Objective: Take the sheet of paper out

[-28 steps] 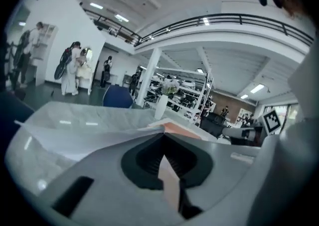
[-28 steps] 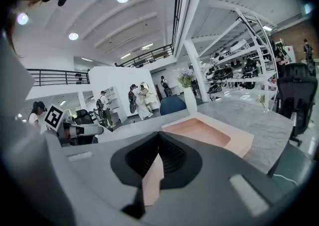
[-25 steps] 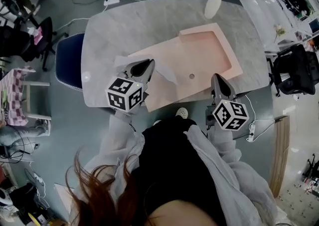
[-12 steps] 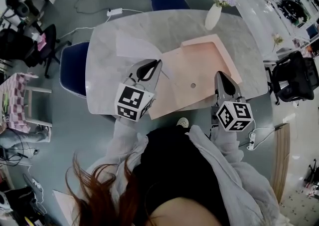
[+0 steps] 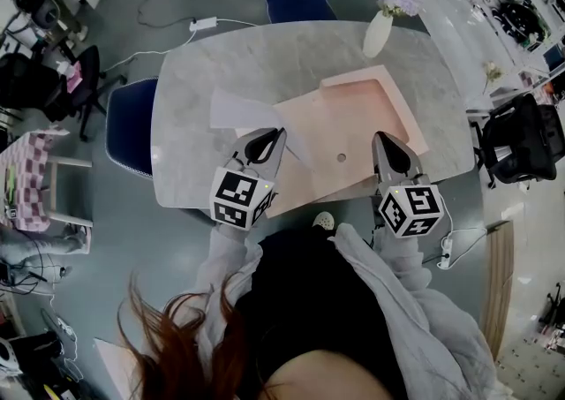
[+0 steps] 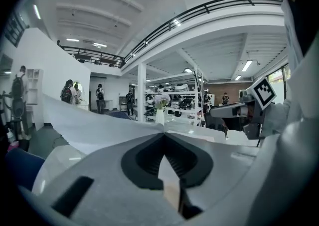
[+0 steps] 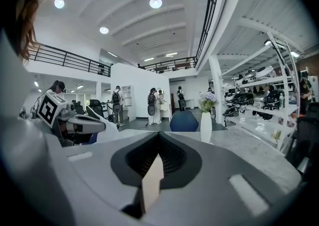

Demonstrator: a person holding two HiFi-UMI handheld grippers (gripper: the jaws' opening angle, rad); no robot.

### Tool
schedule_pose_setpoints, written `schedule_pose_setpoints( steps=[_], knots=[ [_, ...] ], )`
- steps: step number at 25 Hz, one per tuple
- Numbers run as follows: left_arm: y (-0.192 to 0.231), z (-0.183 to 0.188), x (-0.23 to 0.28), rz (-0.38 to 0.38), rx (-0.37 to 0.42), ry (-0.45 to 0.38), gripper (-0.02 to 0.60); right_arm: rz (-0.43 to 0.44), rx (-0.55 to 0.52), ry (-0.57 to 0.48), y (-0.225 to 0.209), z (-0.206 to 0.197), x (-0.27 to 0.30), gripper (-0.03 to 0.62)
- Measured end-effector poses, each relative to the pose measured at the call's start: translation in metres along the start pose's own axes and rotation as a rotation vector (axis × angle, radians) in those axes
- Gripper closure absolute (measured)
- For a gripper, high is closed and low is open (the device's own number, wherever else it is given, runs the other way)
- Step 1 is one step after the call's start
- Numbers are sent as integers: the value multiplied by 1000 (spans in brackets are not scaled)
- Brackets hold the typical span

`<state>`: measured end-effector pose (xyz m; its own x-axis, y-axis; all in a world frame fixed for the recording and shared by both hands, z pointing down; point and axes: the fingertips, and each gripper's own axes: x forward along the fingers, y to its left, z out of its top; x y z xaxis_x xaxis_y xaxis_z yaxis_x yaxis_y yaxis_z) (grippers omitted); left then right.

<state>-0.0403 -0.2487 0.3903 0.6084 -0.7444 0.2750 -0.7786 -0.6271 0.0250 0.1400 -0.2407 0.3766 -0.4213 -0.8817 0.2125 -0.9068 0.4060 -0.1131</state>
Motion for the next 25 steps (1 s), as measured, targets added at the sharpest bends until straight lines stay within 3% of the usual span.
schedule_pose_setpoints(
  steps=[25],
  knots=[
    [-3,-13,9,12,-17,49,580,33,22,43,2,-17,7,585]
  ],
)
